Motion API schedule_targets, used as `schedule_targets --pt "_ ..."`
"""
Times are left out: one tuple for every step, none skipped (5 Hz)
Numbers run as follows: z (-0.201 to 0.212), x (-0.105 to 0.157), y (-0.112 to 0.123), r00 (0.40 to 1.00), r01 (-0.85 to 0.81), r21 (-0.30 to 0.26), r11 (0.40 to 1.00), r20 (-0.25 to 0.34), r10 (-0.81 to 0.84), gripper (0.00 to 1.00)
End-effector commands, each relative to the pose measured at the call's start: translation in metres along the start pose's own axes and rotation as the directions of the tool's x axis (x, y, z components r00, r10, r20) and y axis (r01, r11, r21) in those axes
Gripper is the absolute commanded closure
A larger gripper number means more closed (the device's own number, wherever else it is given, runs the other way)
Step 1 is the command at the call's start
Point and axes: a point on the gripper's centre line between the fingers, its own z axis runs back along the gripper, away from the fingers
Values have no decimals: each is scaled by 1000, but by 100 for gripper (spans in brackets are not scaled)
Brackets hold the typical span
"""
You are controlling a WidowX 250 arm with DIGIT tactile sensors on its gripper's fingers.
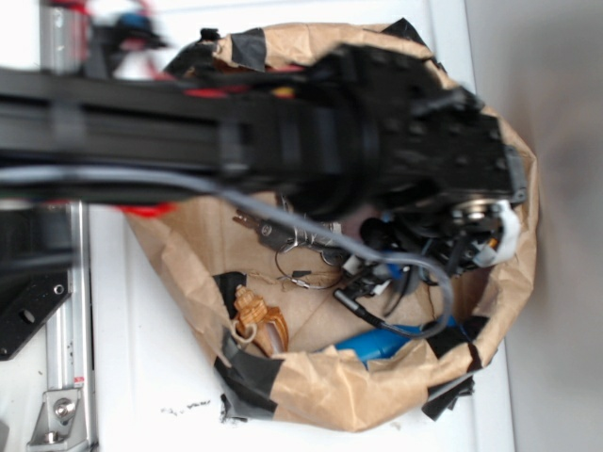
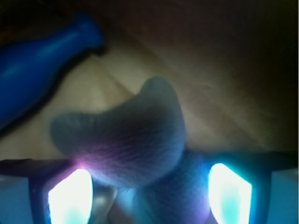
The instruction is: Grab the gray animal.
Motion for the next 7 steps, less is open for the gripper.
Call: schedule_targets --pt "11 -2 -3 998 -54 67 996 -6 55 100" --pt "62 -12 -1 985 -173 125 977 11 173 100" --pt "111 -32 4 913 -408 209 889 81 400 100" --pt "141 -50 -5 775 -632 98 769 46 630 100" --pt "158 -59 -20 655 -756 72 651 61 754 100" --pt "168 -63 -33 583 -812 19 584 98 807 100" --pt "161 -62 -36 527 -849 24 528 87 845 100"
